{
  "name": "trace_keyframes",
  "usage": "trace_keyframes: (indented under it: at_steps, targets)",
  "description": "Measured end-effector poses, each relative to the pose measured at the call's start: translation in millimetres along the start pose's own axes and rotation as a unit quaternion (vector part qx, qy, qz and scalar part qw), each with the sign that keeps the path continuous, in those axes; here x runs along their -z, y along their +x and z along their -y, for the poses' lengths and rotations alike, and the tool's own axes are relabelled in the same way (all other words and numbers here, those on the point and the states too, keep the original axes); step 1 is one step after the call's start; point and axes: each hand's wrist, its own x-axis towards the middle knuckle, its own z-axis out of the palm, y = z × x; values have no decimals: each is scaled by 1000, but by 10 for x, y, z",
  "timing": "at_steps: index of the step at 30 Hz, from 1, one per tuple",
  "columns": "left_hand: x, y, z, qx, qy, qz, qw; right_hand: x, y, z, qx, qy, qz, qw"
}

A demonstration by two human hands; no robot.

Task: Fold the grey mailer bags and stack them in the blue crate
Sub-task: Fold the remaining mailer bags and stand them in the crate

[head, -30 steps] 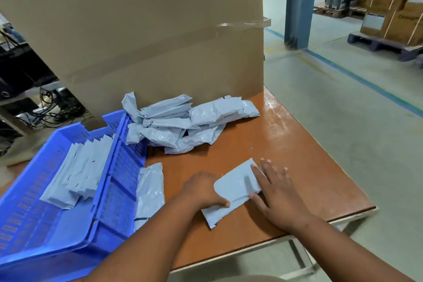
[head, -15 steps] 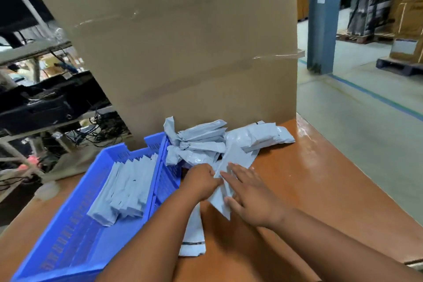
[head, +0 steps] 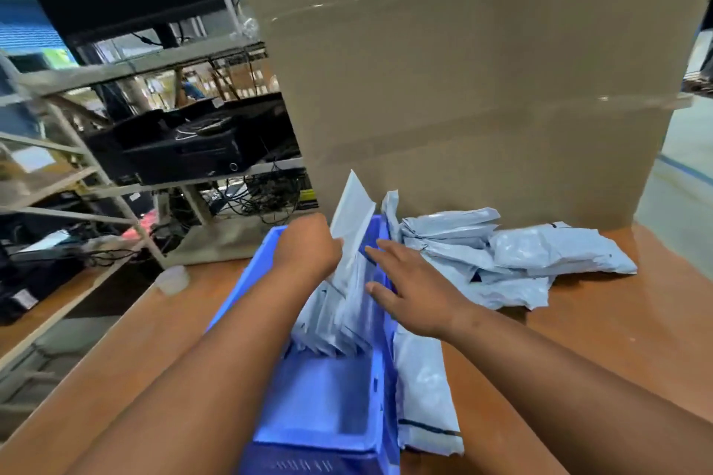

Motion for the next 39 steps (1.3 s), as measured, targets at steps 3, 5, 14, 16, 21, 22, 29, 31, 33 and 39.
trace_keyframes:
  at_steps: [3,5,14,16,21,22,29,31,33,39]
  targets:
    - [-304,111,138,16,-17,54,998,-200,250,50,-24,-10,3,1000]
    - [-533,182,176,45,-31,97,994,-324,349,54,-46,-28,8,999]
    - [-1362,250,86,62,-45,198,977,-724,358,-69,-74,33,53,995]
    - [-1445,255,51,63,-56,214,973,-741,351,-56,-82,50,50,994]
    - [-1591,294,-38,38,-55,233,970,-688,328,-27,-91,47,58,993]
    - [-1604,301,-54,37,-48,230,971,-685,320,-28,-91,45,59,993]
    - [-1507,292,88,92,17,210,973,-683,304,-66,-78,47,47,995]
    - [-1466,257,82,91,23,215,972,-700,305,-85,-79,51,49,994]
    - [-1393,221,35,87,15,217,972,-712,293,-116,-76,63,41,994]
    - [-975,70,-141,66,19,168,983,-682,7,-346,-70,88,-12,994]
